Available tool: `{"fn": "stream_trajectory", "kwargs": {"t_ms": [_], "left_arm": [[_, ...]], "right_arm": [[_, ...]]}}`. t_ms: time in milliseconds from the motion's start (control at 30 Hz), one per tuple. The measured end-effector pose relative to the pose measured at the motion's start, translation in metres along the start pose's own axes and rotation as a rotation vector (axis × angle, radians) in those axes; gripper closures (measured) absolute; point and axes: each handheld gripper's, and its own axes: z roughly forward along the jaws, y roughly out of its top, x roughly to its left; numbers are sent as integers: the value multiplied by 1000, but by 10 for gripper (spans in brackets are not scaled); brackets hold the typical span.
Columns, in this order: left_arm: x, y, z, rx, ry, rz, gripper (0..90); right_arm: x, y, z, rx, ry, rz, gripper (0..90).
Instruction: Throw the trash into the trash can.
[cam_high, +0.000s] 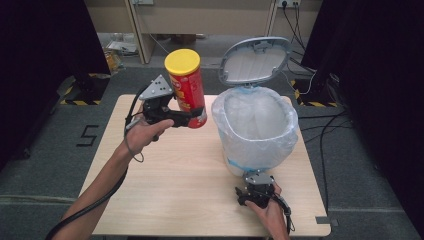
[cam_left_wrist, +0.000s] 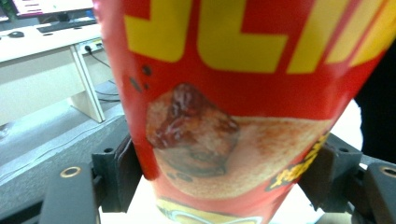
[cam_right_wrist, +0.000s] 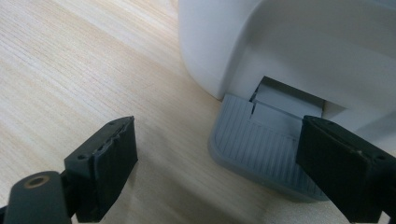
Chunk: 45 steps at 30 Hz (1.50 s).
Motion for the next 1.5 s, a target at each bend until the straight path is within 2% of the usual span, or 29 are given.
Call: {"fn": "stream_trajectory", "kwargs": {"t_ms": [133,233,367,633,767,900,967,1000,1100,1200,1267,1367,1400,1500], "left_arm": [[-5,9,5,2,-10,16,246],[-8,14,10,-2,-19,6,246],[-14,23,19,2,-26,25,246],[-18,30,32,2,-36,9,246],[-27,38,43,2,-44,27,246],[-34,45,51,-9,-60,11,246],[-45,52,60,-9,-63,40,246],[-48,53,63,-8,-68,41,246],[-55,56,72,0,-79,51,246],[-60,56,80,1,-88,37,246],[-63,56,85,9,-89,42,246],[-64,56,90,11,-92,41,246],[-65,54,94,20,-101,25,246],[-67,52,101,31,-101,32,246]], "right_arm": [[0,0,0,-1,0,-1,127],[0,0,0,-1,1,-2,127],[0,0,0,-2,2,1,127],[0,0,0,-4,3,-2,127],[0,-1,0,-6,5,-1,127],[0,0,0,-6,6,-2,127],[0,0,0,-6,6,-2,127],[0,-1,0,-7,5,-3,127],[0,0,0,-6,4,-1,127],[-1,-1,0,-8,7,-10,127],[-1,-1,0,-8,7,-8,127],[-1,-1,0,-10,9,-9,127],[-1,-1,0,-11,10,-9,127],[-1,-1,0,-11,10,-10,127]]}}
